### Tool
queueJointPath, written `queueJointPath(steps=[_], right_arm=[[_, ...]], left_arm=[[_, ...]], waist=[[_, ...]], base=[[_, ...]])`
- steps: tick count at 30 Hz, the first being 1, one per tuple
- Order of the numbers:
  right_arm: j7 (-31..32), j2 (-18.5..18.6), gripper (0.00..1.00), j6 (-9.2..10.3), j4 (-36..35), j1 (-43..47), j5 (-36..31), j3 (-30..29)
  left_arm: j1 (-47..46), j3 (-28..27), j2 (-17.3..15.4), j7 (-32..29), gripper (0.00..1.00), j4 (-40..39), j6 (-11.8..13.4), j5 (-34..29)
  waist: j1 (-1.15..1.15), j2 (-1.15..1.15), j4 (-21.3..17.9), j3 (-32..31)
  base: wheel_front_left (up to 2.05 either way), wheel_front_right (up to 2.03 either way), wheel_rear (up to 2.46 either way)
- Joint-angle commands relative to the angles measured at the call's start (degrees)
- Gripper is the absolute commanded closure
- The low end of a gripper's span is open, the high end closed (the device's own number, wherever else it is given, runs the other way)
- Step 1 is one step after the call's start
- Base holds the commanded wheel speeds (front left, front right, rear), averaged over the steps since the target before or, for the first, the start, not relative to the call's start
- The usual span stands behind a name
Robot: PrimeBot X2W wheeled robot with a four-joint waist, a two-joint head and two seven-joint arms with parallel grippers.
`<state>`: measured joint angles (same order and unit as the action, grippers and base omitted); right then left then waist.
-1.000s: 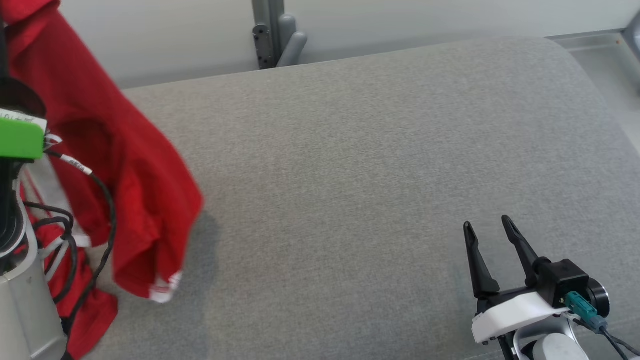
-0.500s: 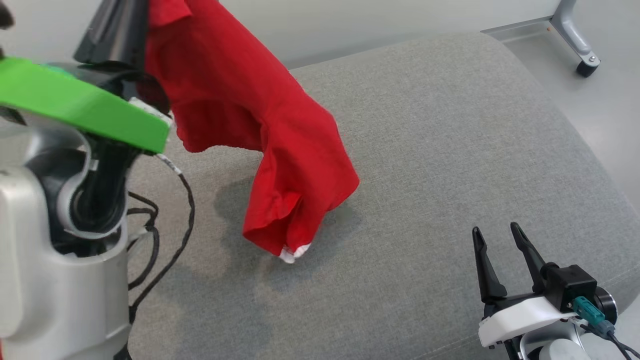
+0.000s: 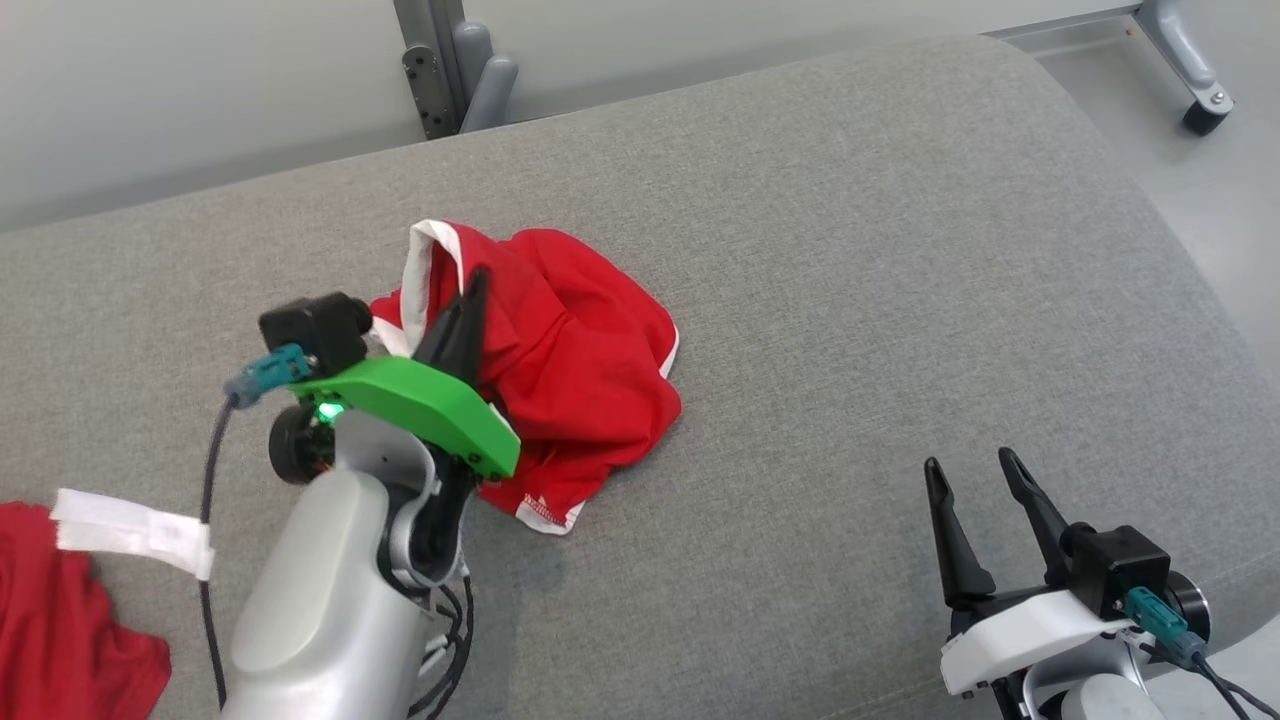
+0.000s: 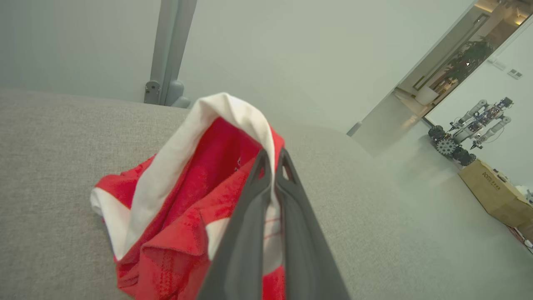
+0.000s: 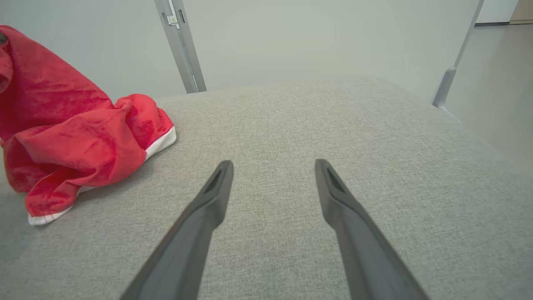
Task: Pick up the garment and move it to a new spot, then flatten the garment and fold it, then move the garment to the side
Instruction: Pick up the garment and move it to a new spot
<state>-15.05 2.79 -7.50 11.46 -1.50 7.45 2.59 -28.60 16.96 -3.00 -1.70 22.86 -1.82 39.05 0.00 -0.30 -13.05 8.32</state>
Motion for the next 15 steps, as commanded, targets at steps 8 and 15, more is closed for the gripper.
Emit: queueJointPath(steps=[8, 15], right_arm=[[-0.2, 0.19, 0.0, 0.02, 1.41, -1.09, -0.48, -0.26], [-0.2, 0.2, 0.0, 0.01, 1.2, -0.07, -1.13, -0.62]], left_arm=[[-3.54, 10.5, 0.0, 5.75, 1.0, 14.26, -2.82, 2.48], [-6.15, 15.21, 0.01, 10.11, 0.0, 17.33, -3.04, 3.2]], waist=[[0.0, 0.3, 1.18, -0.17], [0.0, 0.3, 2.26, -1.35]], base=[[0.0, 0.0, 0.0], [0.0, 0.0, 0.0]])
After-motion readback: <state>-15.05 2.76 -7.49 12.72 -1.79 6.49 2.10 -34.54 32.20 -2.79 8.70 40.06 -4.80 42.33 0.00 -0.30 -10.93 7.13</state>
